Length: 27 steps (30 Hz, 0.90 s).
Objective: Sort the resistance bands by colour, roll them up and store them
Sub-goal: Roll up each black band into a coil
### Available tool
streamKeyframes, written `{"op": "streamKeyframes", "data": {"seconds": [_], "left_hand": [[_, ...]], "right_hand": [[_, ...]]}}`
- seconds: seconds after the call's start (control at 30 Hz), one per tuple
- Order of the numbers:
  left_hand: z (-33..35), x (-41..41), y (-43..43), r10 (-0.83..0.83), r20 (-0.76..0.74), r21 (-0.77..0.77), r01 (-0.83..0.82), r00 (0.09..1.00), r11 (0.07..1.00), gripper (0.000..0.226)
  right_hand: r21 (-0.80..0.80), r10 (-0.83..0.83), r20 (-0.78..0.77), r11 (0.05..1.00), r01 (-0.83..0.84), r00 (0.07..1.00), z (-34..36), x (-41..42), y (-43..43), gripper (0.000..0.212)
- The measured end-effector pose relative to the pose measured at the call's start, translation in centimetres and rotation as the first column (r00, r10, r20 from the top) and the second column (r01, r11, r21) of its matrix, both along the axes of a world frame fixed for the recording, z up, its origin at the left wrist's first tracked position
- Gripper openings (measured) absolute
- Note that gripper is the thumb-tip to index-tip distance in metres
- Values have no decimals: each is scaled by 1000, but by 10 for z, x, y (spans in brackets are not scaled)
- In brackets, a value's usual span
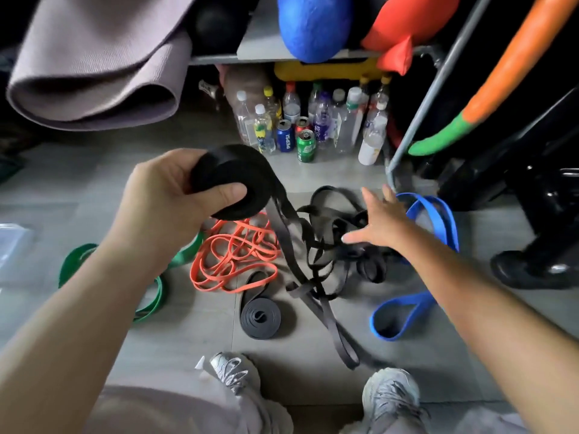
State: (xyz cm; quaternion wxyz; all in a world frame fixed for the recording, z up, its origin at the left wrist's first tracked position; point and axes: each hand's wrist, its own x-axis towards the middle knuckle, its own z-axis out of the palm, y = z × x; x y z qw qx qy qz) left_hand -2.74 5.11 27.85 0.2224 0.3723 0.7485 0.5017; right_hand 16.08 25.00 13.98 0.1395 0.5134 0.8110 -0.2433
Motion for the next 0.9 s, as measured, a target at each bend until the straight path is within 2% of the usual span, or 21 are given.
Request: {"op": "streamKeyframes", "data": {"seconds": [0.03, 0.1, 0.17, 0.2, 0.23, 0.27, 0.33, 0.37, 0.4, 0.47, 0.5, 0.57, 0.6, 0.73, 0.77, 0.83, 0.9], "left_hand": [[3, 3, 0, -22, -9, 8, 22, 1000, 1000, 27], [9, 9, 1, -68, 1, 60, 68, 998, 996, 29], [15, 14, -1, -104, 26, 129, 100, 994, 987, 27], [18, 17, -1, -122, 38, 167, 114, 992, 979, 27], [22, 20, -3, -134, 51, 207, 121, 990, 971, 28], [26, 21, -4, -138, 78, 252, 115, 987, 961, 28], [33, 18, -8, -123, 188, 350, 50, 974, 935, 24], [36, 14, -9, -113, 231, 381, 17, 966, 925, 23], [37, 10, -10, -92, 235, 380, -5, 968, 925, 23], [36, 8, -10, -48, 172, 303, -7, 984, 953, 24], [34, 9, -9, -45, 167, 267, -2, 985, 964, 21], [34, 12, -8, -50, 201, 222, 5, 978, 975, 18], [34, 14, -7, -56, 217, 208, 10, 975, 978, 17], [35, 20, -5, -35, 228, 174, -5, 973, 985, 15], [36, 22, -3, -28, 234, 181, -15, 972, 983, 15], [40, 29, 1, -15, 256, 201, -38, 967, 979, 15], [43, 34, 3, -2, 264, 201, -53, 965, 978, 16]], "right_hand": [[-55, 71, -50, 996, -74, 996, -3, -7, -15, 124], [-121, 161, -225, 974, -192, 961, -6, -27, -46, 136], [-143, 113, -434, 971, -192, 894, -9, -50, -67, 139], [-193, 19, -546, 970, -148, 837, -9, -59, -73, 135], [-266, -88, -631, 958, -108, 771, -11, -63, -75, 121], [-345, -183, -649, 936, -71, 739, -13, -63, -77, 95], [-387, -212, -558, 922, -26, 803, -26, -49, -80, 36], [-318, -146, -484, 948, -18, 863, -35, -38, -81, 19], [-250, -88, -418, 968, -21, 904, -40, -26, -83, 14], [-193, -116, -336, 980, 53, 935, -41, -8, -77, 23], [-180, -177, -357, 977, 119, 917, -33, -2, -69, 28], [-130, -285, -478, 958, 254, 831, -5, 2, -48, 26], [-83, -284, -548, 955, 286, 787, 15, 2, -38, 24], [202, -97, -664, 931, 303, 741, 109, -5, -2, 14], [235, -68, -709, 915, 327, 702, 134, -4, 6, 13], [269, -19, -825, 865, 423, 564, 184, 1, 14, 15], [294, 41, -887, 818, 494, 460, 206, 10, 12, 21]]}}
